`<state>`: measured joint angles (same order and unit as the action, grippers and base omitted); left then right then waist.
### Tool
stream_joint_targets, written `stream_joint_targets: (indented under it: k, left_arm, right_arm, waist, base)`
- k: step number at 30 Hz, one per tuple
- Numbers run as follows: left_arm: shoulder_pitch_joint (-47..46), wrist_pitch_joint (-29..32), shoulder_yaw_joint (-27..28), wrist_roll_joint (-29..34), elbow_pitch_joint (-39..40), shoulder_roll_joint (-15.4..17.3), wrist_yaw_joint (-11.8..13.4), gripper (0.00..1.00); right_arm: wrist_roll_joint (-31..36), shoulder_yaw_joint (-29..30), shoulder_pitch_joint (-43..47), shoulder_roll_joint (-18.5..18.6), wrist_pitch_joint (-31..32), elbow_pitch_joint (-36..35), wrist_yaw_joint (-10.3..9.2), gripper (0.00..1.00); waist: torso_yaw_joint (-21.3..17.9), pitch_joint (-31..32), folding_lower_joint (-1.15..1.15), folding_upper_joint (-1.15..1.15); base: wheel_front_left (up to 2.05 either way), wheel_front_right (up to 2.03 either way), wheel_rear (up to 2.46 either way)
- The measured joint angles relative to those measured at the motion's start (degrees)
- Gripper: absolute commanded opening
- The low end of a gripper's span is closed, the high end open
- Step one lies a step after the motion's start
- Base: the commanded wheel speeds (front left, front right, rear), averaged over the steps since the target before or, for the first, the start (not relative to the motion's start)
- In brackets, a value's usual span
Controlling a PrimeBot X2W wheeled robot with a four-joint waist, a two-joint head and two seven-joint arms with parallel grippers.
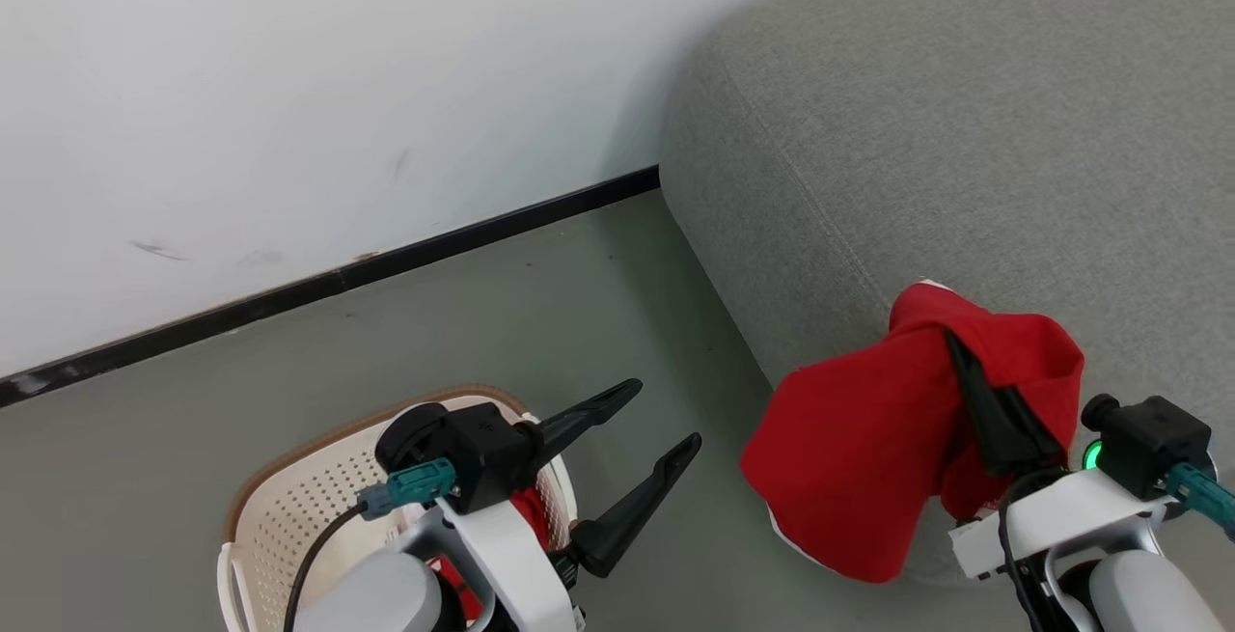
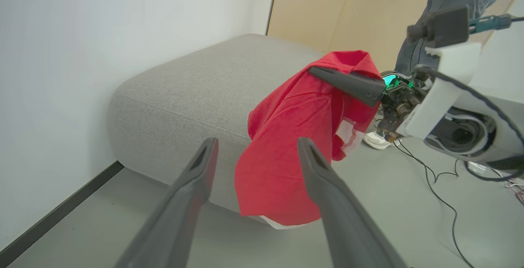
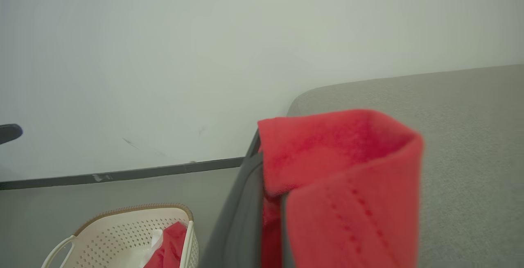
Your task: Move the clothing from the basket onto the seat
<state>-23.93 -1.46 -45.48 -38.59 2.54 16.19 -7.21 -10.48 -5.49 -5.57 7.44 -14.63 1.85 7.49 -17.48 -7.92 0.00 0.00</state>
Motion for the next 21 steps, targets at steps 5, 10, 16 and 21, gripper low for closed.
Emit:
stream_joint_targets:
  k: [5,10,16,21]
  left_arm:
    - [0.8,-0.1,-0.3,-0.3,0.3,0.1,0.0,1.00]
    - [1.2,-0.2,-0.4,-0.3,0.9,0.4,0.0,1.00]
    - [1.7,-0.2,-0.3,-0.3,2.0,0.5,0.1,1.00]
    - [1.8,-0.2,-0.2,-0.2,3.0,1.1,0.6,1.00]
  right_arm:
    - [-0.3,0.8,1.1,0.0,0.0,-0.4,0.00,0.00]
    - [-1.8,0.8,1.3,0.0,0.0,-0.4,0.00,0.00]
    - [-3.2,0.4,1.0,1.7,0.0,0.4,0.00,0.00]
    - [-4.5,1.0,-1.3,2.7,0.0,1.1,0.00,0.00]
  waist:
    - [-1.9,0.2,0.00,0.00]
    - [-3.6,0.2,0.00,0.00]
    - [-4.8,-0.7,0.00,0.00]
    - [-4.8,-2.0,0.00,0.00]
  base:
    - [0.00,0.00,0.00]
    - [0.00,0.00,0.00]
    - [0.00,0.00,0.00]
    - [0.00,0.00,0.00]
